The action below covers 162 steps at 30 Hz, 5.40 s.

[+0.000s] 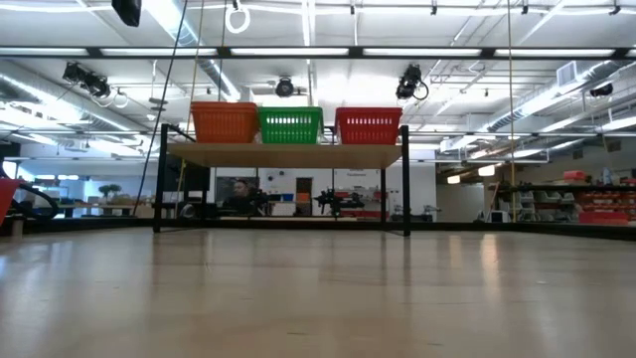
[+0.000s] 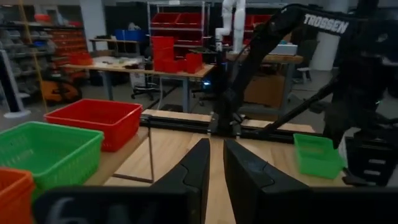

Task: Stack baskets on shelf by color
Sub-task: Stack the green bin on the green bin on the shelf, then stack the red bin on the red bin on the shelf

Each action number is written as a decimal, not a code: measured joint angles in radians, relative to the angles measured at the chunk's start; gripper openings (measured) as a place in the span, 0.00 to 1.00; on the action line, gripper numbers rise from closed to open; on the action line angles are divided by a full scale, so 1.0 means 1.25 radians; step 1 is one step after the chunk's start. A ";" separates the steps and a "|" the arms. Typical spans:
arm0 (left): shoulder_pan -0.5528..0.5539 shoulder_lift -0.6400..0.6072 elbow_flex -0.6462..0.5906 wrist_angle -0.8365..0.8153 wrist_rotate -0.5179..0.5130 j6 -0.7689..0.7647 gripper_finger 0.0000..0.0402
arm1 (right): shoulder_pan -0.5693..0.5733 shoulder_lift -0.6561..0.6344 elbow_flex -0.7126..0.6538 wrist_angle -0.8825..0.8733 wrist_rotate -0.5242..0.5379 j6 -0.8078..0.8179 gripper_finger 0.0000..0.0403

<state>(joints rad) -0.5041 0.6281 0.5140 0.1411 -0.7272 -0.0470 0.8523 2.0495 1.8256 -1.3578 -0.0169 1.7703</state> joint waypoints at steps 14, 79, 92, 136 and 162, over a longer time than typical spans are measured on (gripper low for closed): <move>0.000 0.006 0.000 -0.018 0.159 -0.029 0.14 | 0.026 0.002 -0.117 0.040 -0.067 0.135 0.39; -0.037 0.074 0.000 0.061 0.161 -0.036 0.13 | -0.346 0.012 0.085 0.165 0.292 -1.089 0.02; -0.037 0.074 0.000 0.063 0.149 -0.023 0.13 | -0.485 0.012 0.282 0.140 0.459 -1.374 0.02; -0.034 0.072 0.000 0.189 0.109 0.182 0.13 | -0.829 0.008 0.290 0.323 0.282 -1.705 0.04; -0.034 0.073 0.000 0.182 0.109 0.179 0.13 | -0.810 0.007 0.290 0.319 0.285 -1.679 0.29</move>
<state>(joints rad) -0.5461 0.7189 0.5140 0.3691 -0.5903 0.1769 -0.1603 2.0585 2.1883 -0.9593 0.3399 -0.3286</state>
